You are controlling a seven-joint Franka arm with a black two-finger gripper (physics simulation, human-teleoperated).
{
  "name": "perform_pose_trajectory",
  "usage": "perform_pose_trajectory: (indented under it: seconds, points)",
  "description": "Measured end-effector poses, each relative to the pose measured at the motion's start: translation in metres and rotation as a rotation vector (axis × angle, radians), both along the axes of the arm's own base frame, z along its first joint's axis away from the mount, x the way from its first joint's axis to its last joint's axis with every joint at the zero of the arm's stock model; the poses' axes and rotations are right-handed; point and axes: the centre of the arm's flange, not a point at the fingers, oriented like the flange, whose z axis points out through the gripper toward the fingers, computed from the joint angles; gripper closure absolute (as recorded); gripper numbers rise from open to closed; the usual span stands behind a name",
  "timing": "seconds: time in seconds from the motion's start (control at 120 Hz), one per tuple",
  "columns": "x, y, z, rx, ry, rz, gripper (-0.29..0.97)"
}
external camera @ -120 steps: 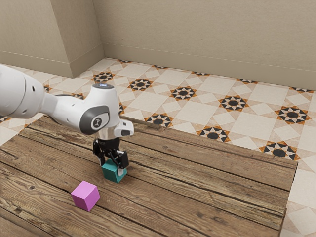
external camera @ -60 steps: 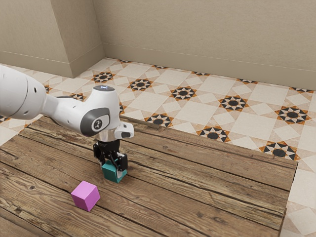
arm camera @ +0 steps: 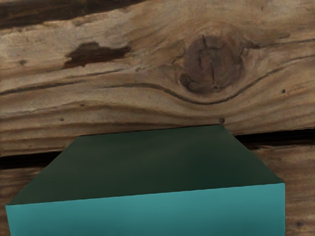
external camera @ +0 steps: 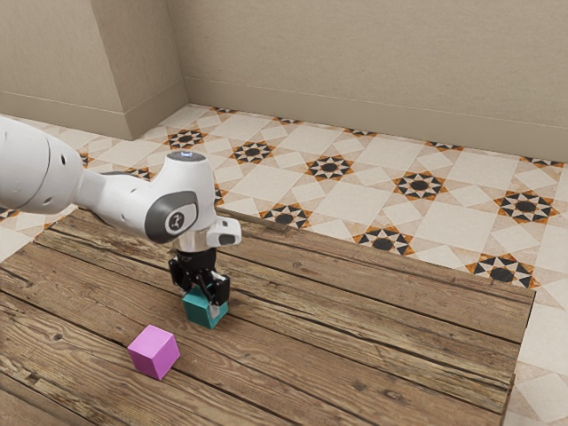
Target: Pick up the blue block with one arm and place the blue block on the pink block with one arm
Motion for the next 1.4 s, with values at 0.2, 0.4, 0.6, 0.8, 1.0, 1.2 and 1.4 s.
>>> perform_pose_trajectory:
  seconds: [0.2, 0.4, 0.6, 0.8, 1.0, 1.2, 1.4]
  points:
    - [0.001, 0.006, 0.006, 0.002, -0.011, 0.012, 0.26]
    - [-0.008, 0.012, 0.047, 0.023, -0.061, 0.023, 0.27]
    - [-0.070, 0.007, 0.091, 0.068, -0.088, 0.030, 0.28]
    - [-0.116, 0.006, 0.093, 0.087, -0.076, 0.047, 0.29]
    - [-0.137, 0.006, 0.096, 0.094, -0.079, 0.058, 0.29]
    - [-0.156, 0.002, 0.095, 0.089, -0.073, 0.068, 0.29]
    - [-0.160, 0.002, 0.090, 0.083, -0.060, 0.073, 0.29]
